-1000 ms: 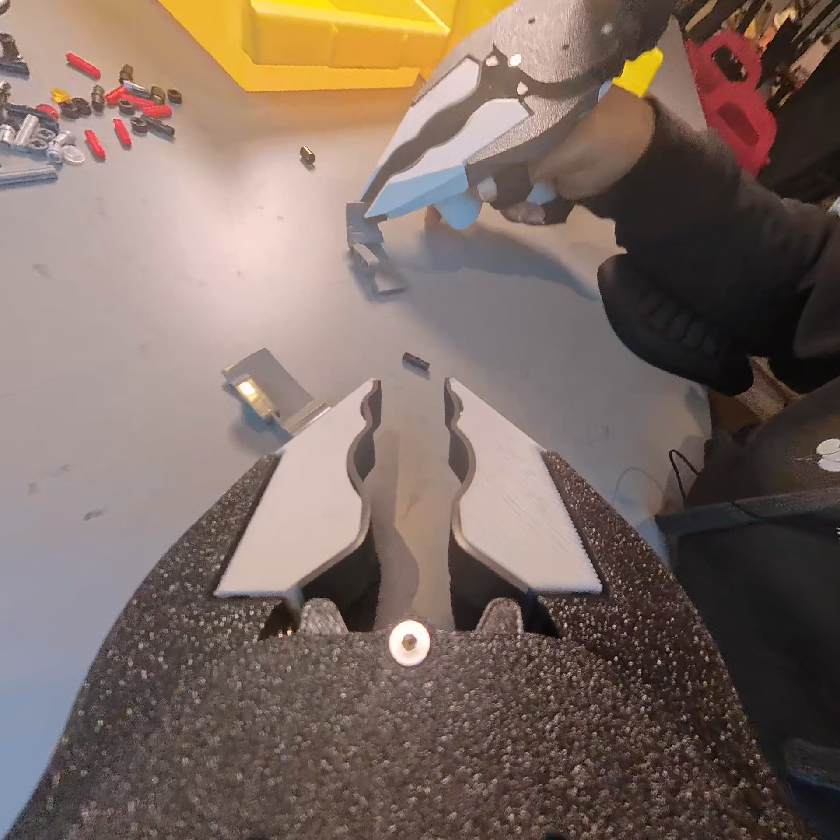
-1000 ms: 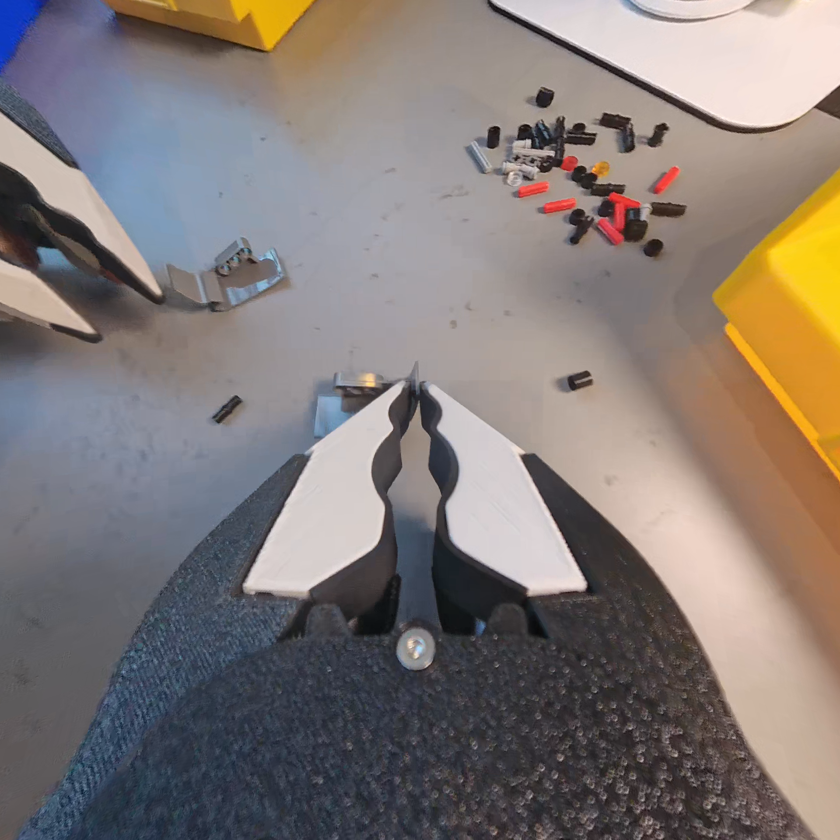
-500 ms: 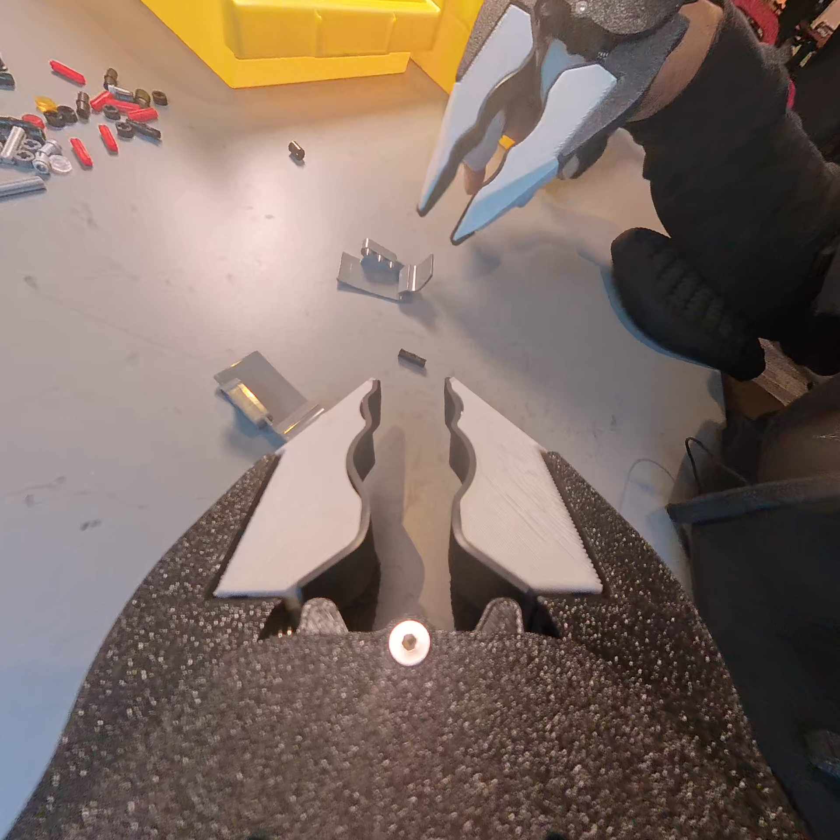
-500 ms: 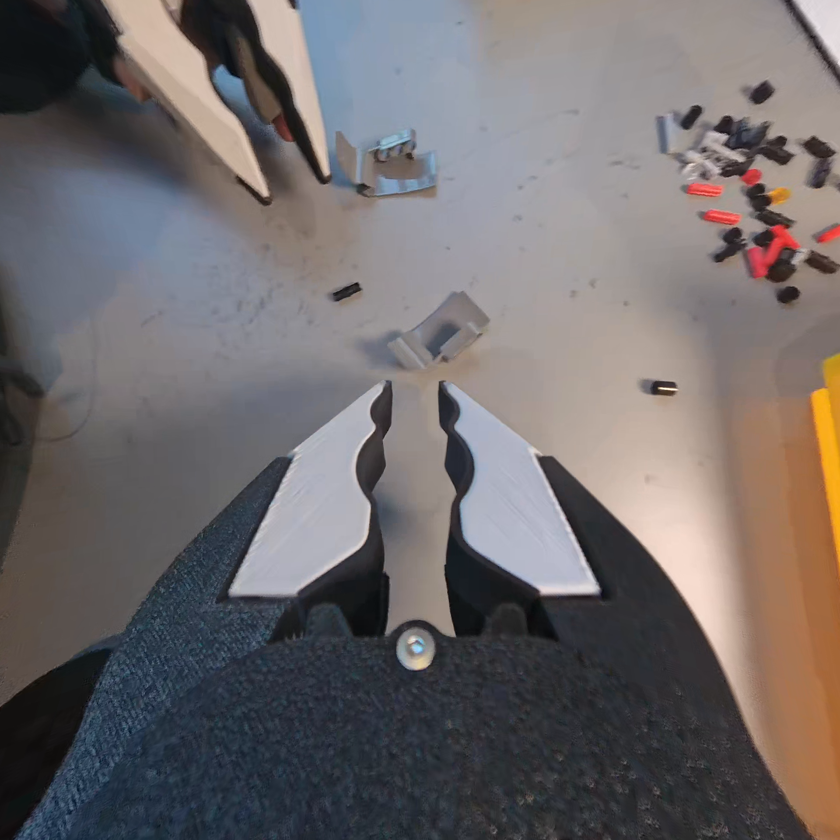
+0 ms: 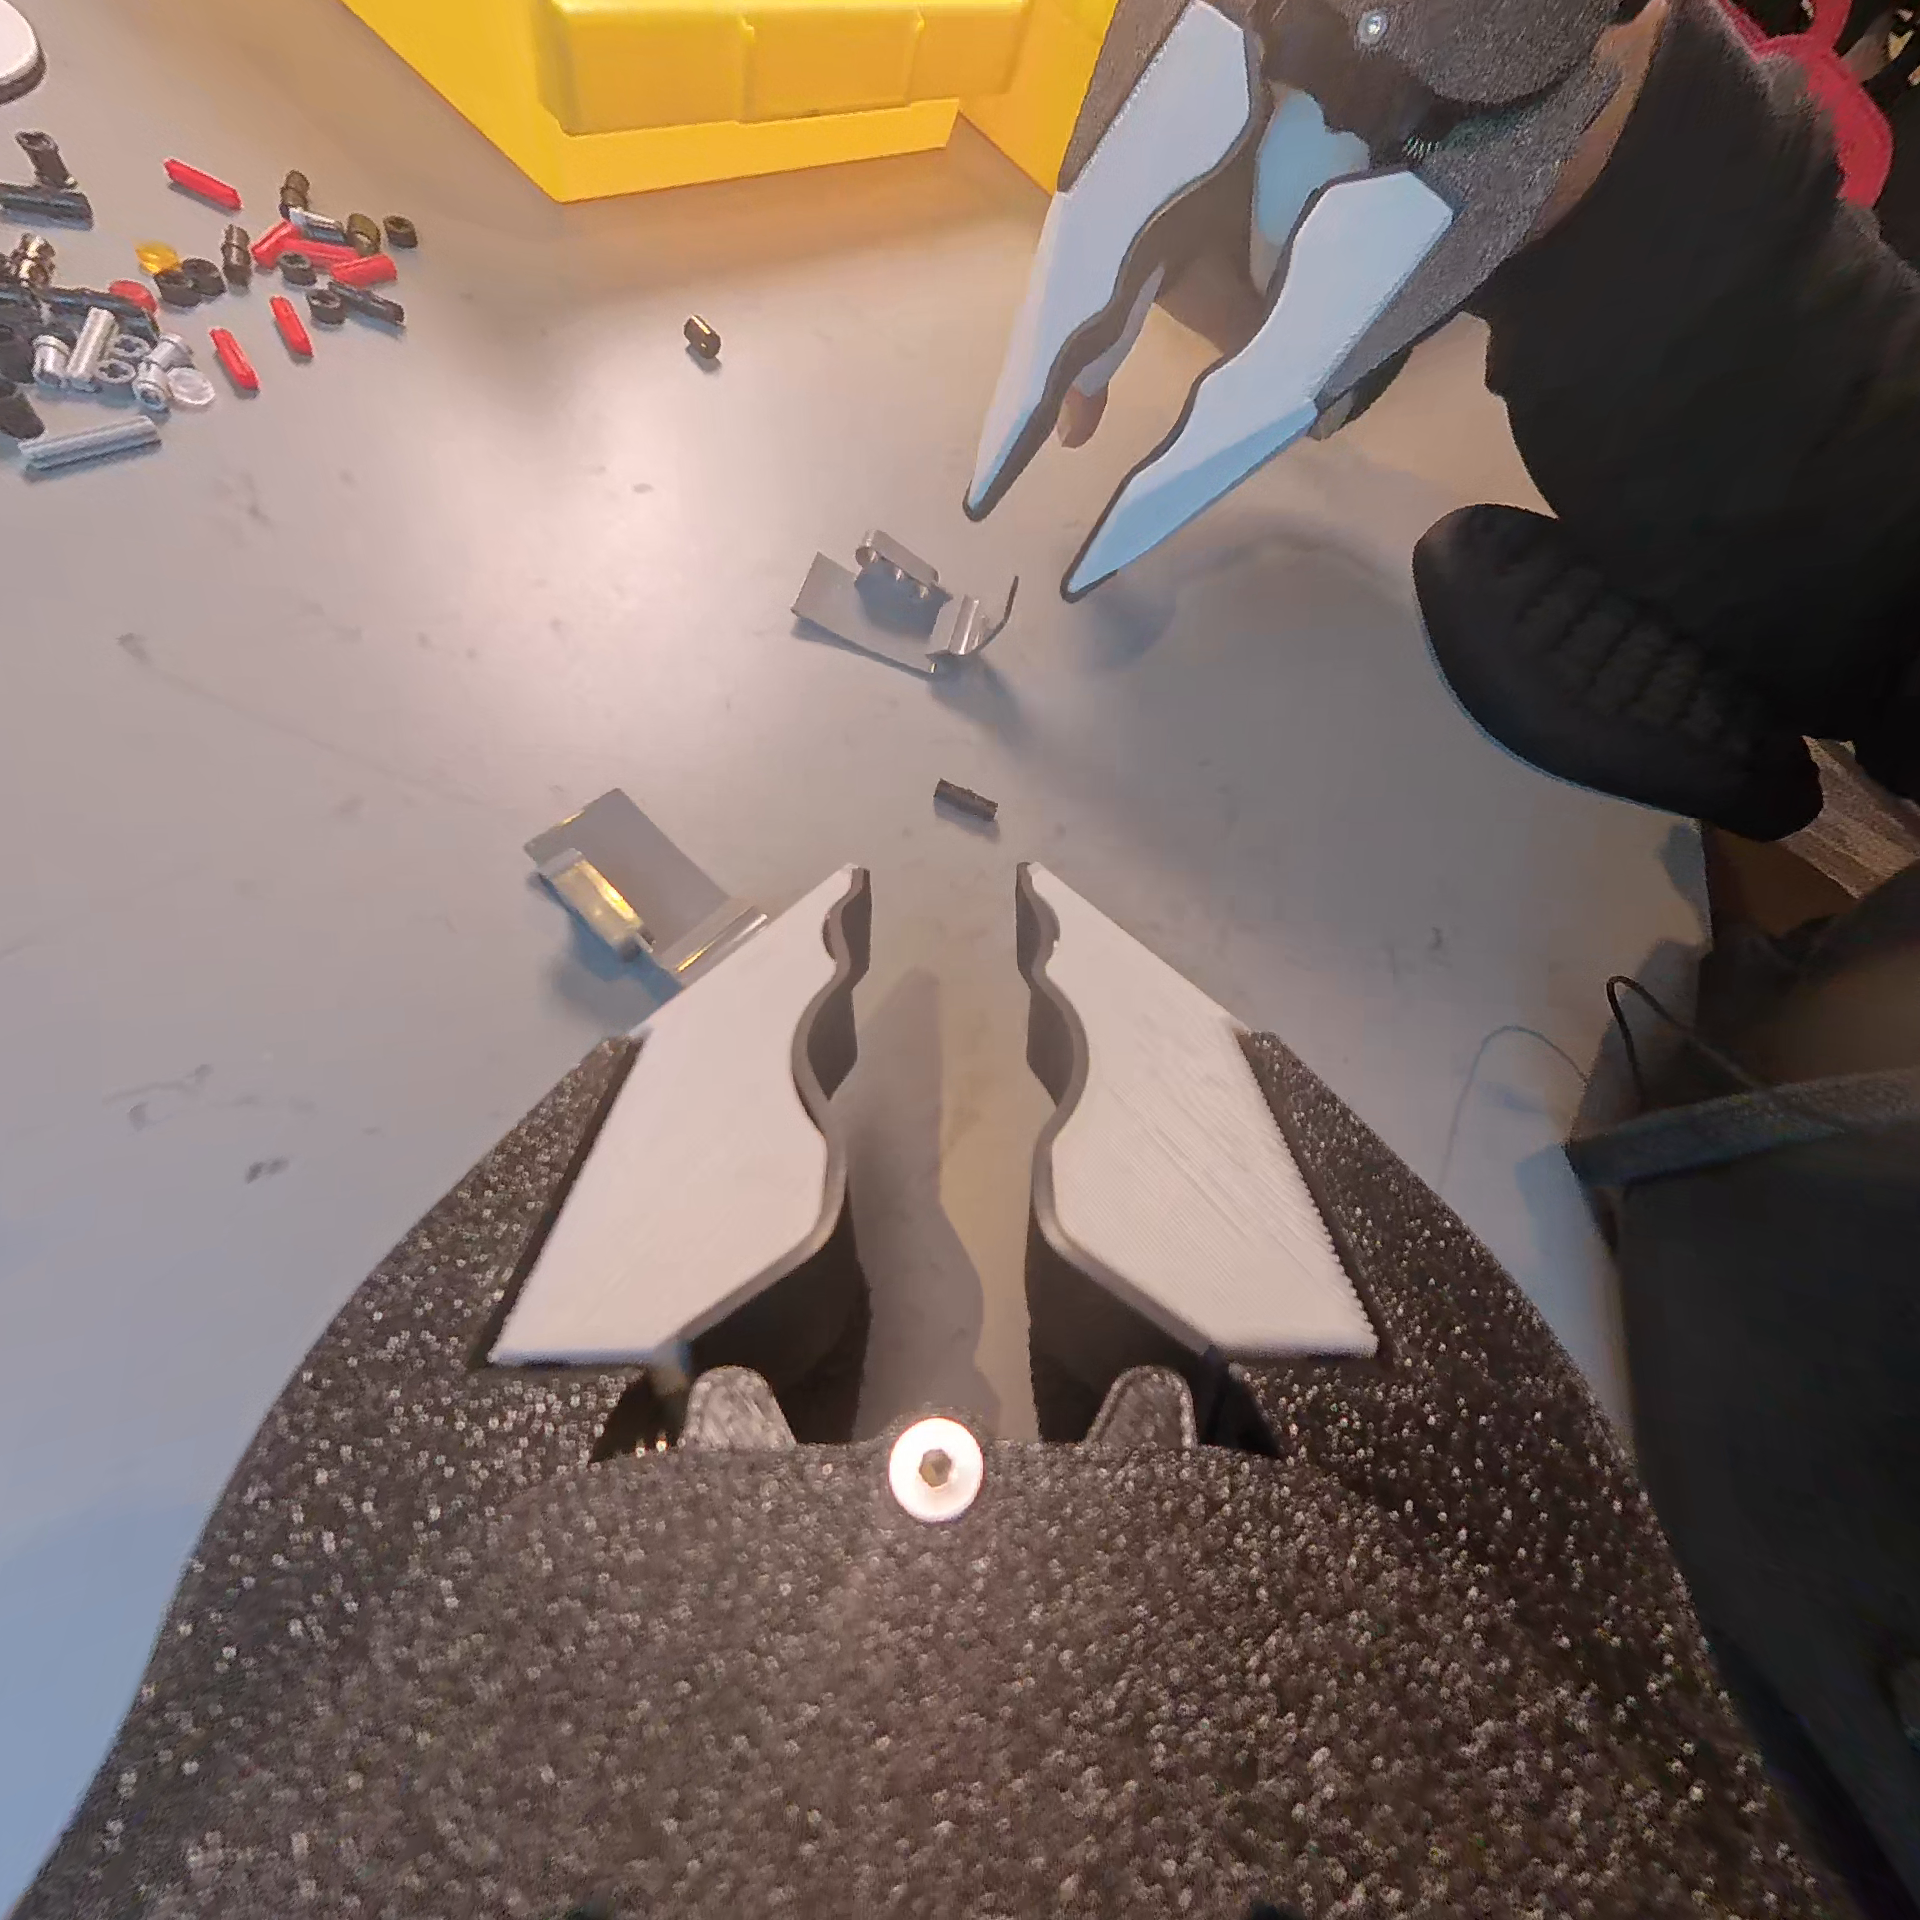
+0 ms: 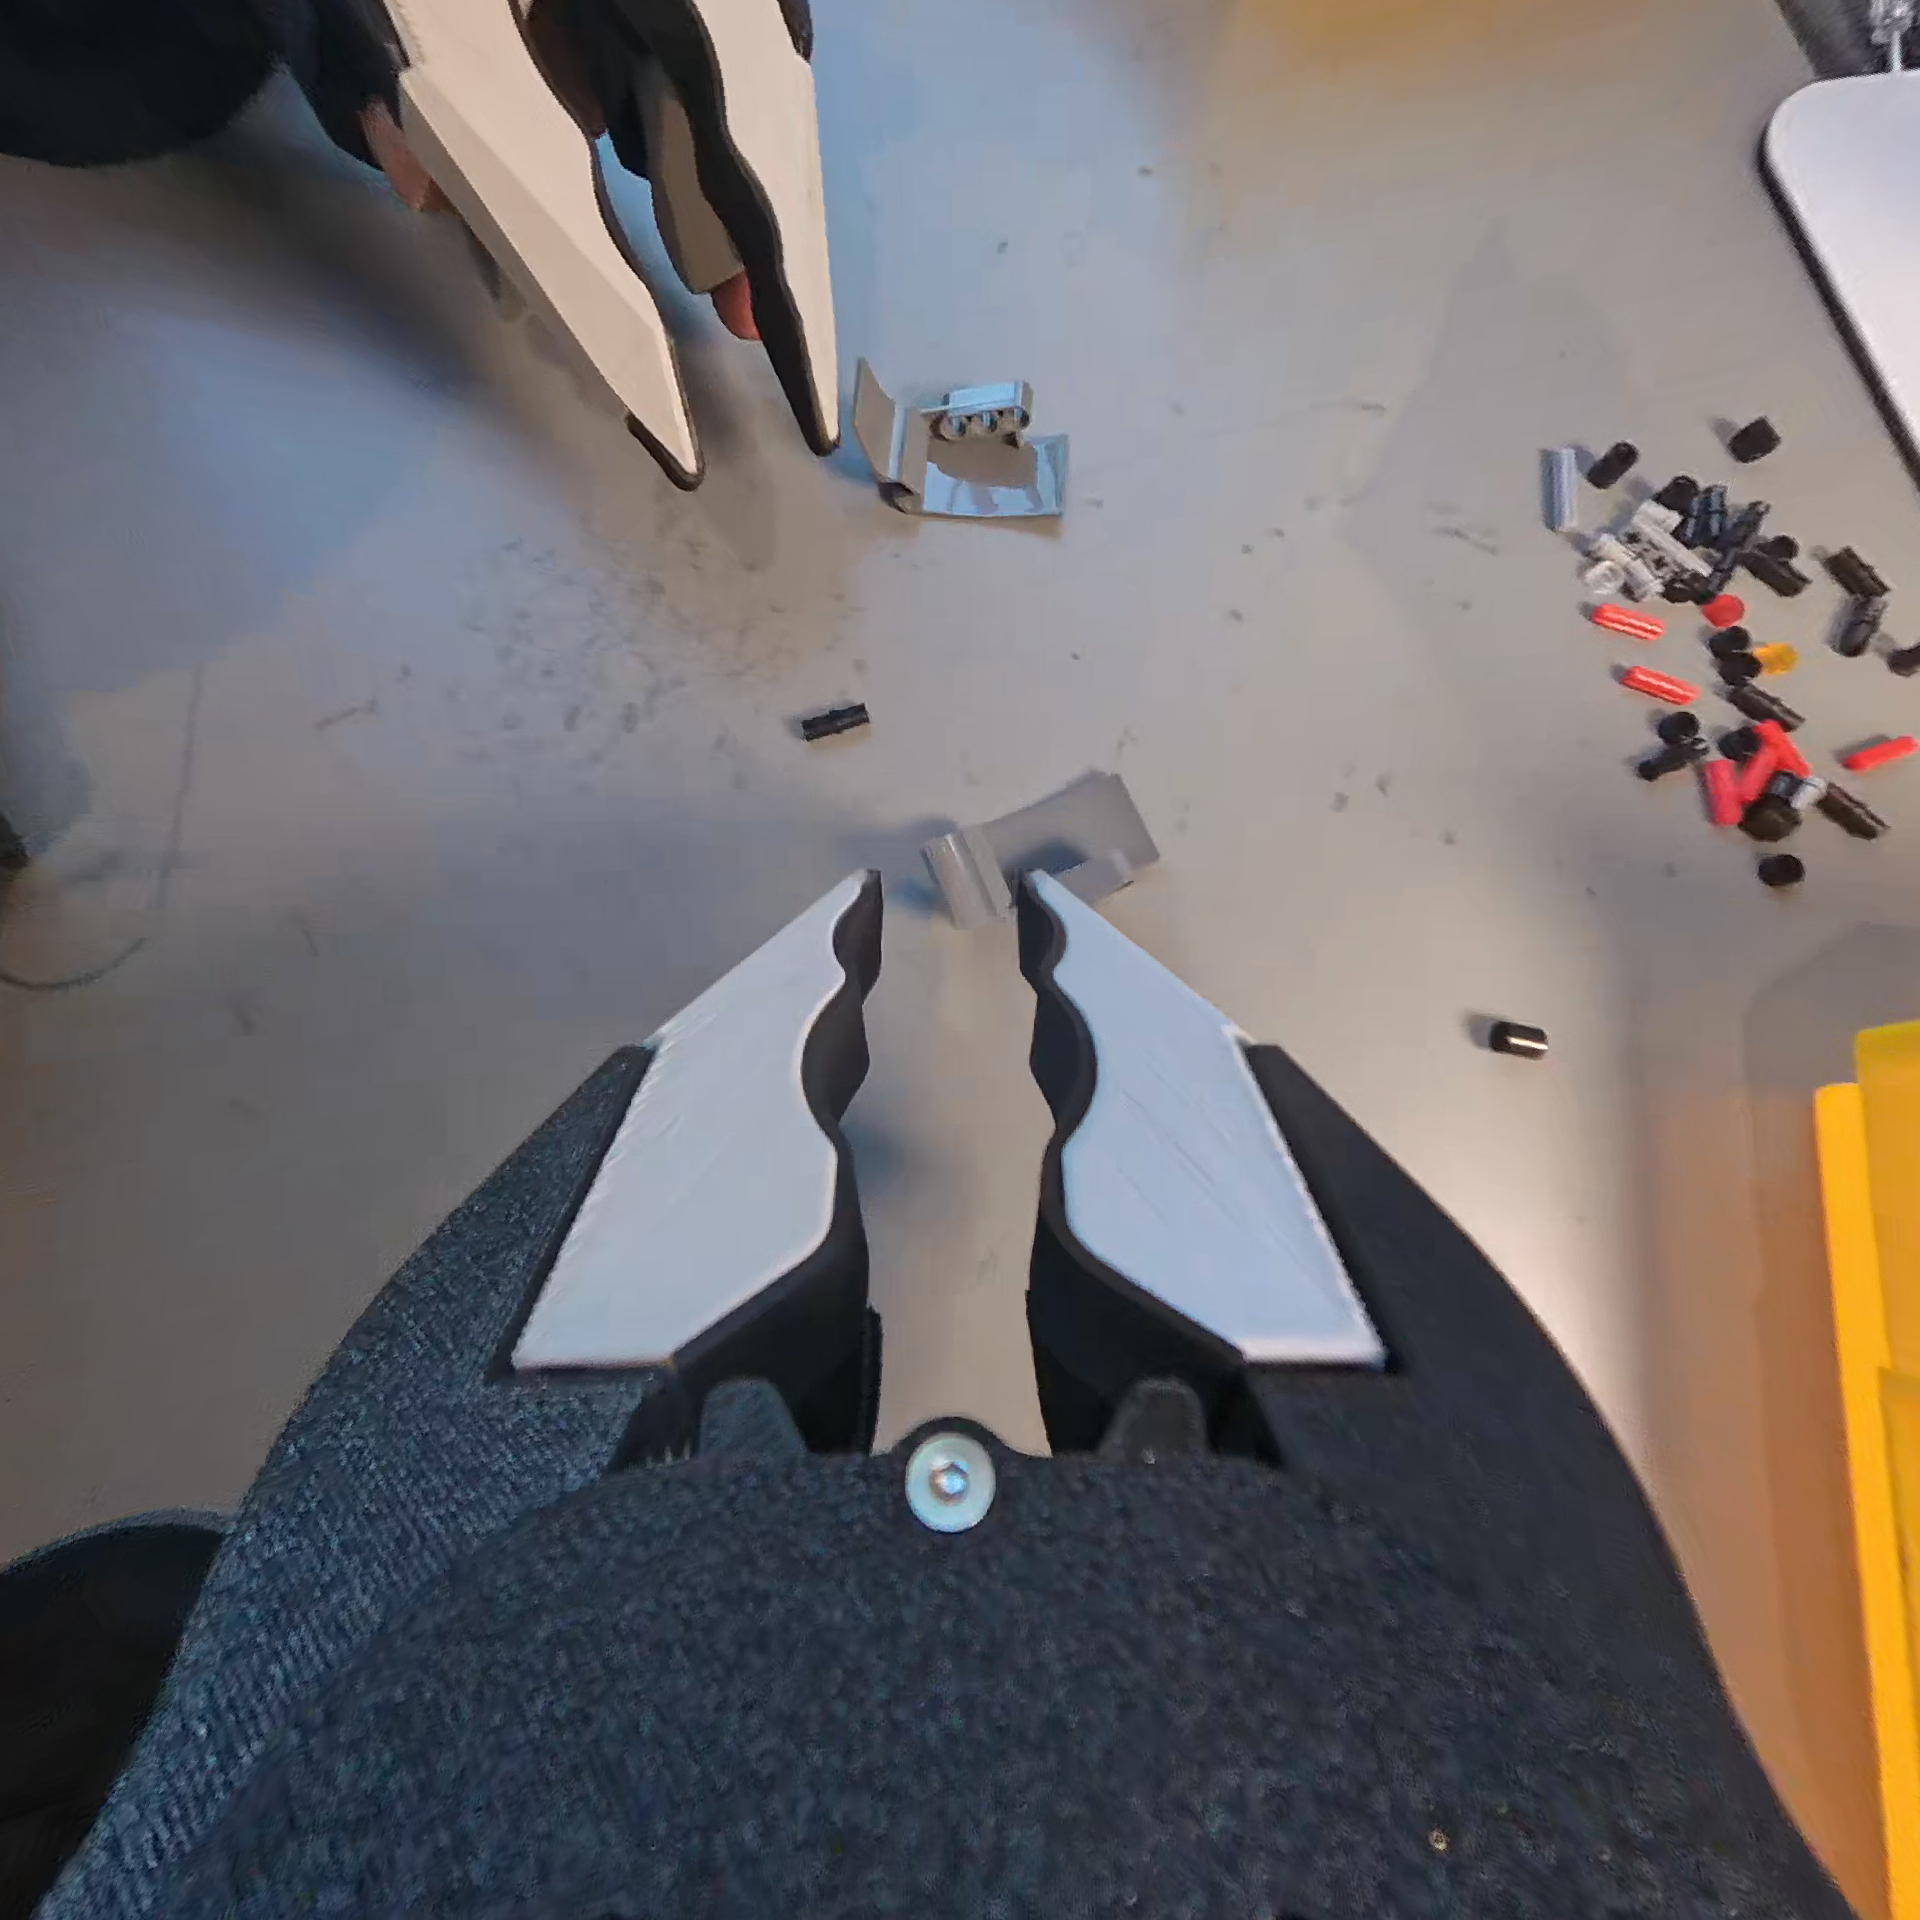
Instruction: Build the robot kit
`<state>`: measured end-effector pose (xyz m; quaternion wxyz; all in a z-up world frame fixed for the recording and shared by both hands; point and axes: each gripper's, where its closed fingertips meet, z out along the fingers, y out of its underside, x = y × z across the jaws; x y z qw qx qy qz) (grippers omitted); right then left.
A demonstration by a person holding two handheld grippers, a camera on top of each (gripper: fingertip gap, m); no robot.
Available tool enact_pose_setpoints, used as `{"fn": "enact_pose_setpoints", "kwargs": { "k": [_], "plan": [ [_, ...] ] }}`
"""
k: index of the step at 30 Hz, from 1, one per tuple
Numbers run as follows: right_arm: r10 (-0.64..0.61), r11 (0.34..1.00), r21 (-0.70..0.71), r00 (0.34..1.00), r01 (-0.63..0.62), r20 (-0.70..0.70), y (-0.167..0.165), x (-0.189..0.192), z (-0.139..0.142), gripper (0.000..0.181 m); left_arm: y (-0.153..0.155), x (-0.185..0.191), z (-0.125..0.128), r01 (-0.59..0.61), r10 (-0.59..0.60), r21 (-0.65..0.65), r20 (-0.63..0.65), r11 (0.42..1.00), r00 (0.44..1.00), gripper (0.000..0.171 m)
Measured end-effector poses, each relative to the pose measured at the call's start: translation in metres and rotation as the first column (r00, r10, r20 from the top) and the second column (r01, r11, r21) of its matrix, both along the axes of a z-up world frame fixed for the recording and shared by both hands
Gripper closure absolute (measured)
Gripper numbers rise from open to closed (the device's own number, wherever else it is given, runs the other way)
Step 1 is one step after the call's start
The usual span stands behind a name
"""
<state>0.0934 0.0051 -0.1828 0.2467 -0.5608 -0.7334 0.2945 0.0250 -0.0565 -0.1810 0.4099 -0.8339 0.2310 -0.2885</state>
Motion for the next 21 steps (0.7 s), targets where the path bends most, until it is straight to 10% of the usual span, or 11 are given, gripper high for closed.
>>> {"fn": "enact_pose_setpoints", "kwargs": {
  "k": [21],
  "plan": [
    [-0.012, 0.997, 0.071, 0.996, 0.019, -0.092, -0.057, -0.06, 0.017, 0.18, -0.013, -0.009, 0.01, 0.138, -0.099, 0.171, -0.216, 0.976, 0.971, 0.144]
  ]
}}
